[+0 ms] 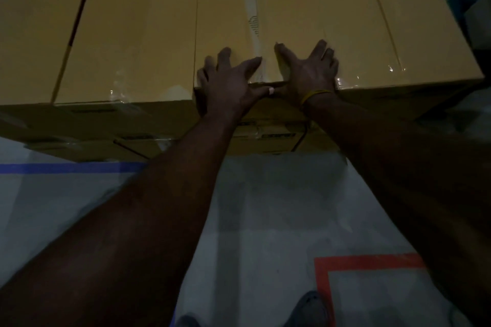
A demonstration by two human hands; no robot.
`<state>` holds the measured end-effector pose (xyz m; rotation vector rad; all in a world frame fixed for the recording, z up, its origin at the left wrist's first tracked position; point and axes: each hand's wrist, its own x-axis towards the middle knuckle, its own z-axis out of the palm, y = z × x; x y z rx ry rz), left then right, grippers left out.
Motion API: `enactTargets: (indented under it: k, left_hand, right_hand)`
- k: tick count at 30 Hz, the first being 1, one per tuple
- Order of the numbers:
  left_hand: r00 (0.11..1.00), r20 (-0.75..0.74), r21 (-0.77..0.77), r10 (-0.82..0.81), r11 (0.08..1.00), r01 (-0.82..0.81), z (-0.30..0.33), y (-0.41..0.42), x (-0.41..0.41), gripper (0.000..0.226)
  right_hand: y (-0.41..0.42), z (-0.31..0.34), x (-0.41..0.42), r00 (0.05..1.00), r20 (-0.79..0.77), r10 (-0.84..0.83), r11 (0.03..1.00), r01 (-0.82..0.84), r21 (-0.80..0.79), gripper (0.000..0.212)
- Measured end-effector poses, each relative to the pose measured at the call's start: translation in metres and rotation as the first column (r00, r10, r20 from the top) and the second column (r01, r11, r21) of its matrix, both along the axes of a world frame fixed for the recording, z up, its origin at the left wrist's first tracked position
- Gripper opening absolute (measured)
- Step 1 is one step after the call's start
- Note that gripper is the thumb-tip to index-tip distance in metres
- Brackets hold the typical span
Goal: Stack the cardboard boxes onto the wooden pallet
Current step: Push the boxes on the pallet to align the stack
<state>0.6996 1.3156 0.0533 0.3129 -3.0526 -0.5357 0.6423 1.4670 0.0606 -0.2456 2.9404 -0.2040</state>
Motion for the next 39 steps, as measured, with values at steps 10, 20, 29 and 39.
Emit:
enactTargets:
  k: [10,20,29,39]
  left_hand:
    - [0.971,0.105,-0.098,-0.215,0.969,0.225,0.004,-0.006,0.011,0.055]
    - [0.924,0.360,-0.109,-0.130,0.978,0.180,0.029,-0.038,-0.058,0.061]
    - [0.968,0.223,-0.201,-0.111,0.967,0.157,0.010,-0.093,-0.205,0.061]
    - [0.971,0.172,-0.202,-0.164,0.959,0.198,0.009,-0.155,-0.384,0.063]
  right_hand:
    - [0.016,0.011,0.005,0.993,0.110,0.047,0.999,-0.050,0.022,0.085]
    - [0.002,0.027,-0.046,0.950,0.210,0.230,0.971,-0.237,0.009,0.062]
    - [-0.074,0.004,-0.175,0.978,0.111,0.175,0.984,-0.178,0.024,0.060]
    - [-0.124,0.010,-0.359,0.990,0.071,0.124,0.992,-0.126,0.025,0.064]
